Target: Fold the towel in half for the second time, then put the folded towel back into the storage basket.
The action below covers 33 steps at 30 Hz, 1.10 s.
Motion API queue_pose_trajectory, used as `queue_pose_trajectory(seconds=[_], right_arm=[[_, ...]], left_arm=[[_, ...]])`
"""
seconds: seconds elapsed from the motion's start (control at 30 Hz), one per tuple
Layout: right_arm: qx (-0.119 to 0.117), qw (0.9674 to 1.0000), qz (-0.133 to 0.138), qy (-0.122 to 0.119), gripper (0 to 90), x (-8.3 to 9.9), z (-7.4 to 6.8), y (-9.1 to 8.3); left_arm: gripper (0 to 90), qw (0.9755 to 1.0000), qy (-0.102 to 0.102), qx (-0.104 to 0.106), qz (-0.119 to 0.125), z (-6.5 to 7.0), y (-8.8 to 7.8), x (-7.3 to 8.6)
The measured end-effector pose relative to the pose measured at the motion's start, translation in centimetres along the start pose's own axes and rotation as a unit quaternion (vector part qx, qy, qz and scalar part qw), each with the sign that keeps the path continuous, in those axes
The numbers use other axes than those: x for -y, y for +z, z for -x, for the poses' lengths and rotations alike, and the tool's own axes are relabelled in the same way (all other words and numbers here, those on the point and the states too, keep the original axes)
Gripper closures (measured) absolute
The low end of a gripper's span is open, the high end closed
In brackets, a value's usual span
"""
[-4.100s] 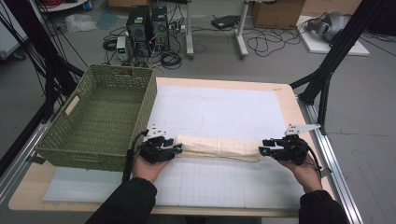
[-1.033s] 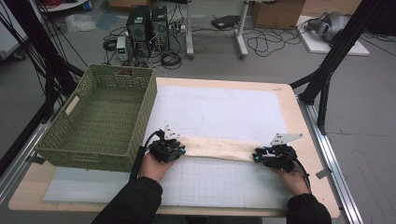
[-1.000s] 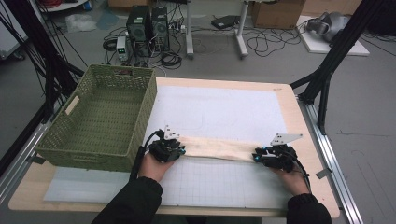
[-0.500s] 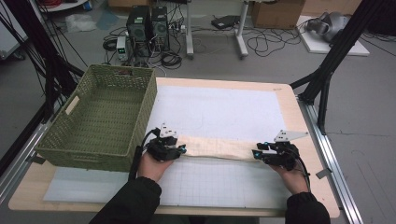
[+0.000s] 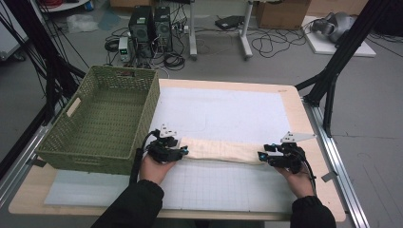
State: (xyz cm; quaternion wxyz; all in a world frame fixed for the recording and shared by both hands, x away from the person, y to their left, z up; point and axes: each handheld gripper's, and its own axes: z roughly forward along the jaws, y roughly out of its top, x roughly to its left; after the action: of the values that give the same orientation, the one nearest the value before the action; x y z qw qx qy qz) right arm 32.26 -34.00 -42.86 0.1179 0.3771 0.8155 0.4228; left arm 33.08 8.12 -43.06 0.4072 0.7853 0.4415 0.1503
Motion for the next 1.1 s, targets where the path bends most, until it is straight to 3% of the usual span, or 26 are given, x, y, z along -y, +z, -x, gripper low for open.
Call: queue_pose_trajectory(seconds=[0.17, 0.4, 0.67, 0.77, 0.87, 0.97, 1.07, 1.1], right_arm=[[0.008, 0.9998, -0.012, 0.015, 46.7, 0.2, 0.4, 0.2], [0.016, 0.9992, -0.023, 0.028, 44.6, 0.4, 0.6, 0.5], [0.012, 0.9980, -0.050, 0.036, 44.6, 0.6, 0.8, 1.5], [0.010, 0.9982, -0.051, 0.029, 49.2, 0.5, 0.9, 1.6], [0.009, 0.9984, -0.051, 0.025, 56.5, 0.5, 0.9, 1.6], [-0.003, 0.9985, -0.052, 0.016, 65.3, 0.5, 0.9, 1.7], [-0.032, 0.9978, -0.050, 0.029, 76.6, 0.6, 1.2, 1.8], [-0.038, 0.9978, -0.051, 0.021, 78.5, 0.5, 1.3, 1.8]], left_arm=[[45.8, 1.0000, -0.001, -0.008, -0.003, 0.2, 0.1, 0.1], [47.8, 0.9994, 0.005, -0.003, -0.035, -0.1, 0.8, 0.7], [57.3, 0.9995, 0.004, -0.001, -0.031, 0.1, 1.1, 0.8], [70.4, 0.9996, 0.006, 0.007, -0.027, 0.3, 1.1, 0.8], [78.1, 0.9998, 0.013, -0.003, -0.013, 0.7, 1.0, 1.1], [81.6, 0.9996, 0.023, -0.010, -0.015, 0.9, 0.9, 1.1], [83.0, 0.9996, 0.019, -0.013, -0.016, 1.1, 0.7, 1.2], [83.3, 0.9997, 0.016, -0.013, -0.016, 1.2, 0.6, 1.2]])
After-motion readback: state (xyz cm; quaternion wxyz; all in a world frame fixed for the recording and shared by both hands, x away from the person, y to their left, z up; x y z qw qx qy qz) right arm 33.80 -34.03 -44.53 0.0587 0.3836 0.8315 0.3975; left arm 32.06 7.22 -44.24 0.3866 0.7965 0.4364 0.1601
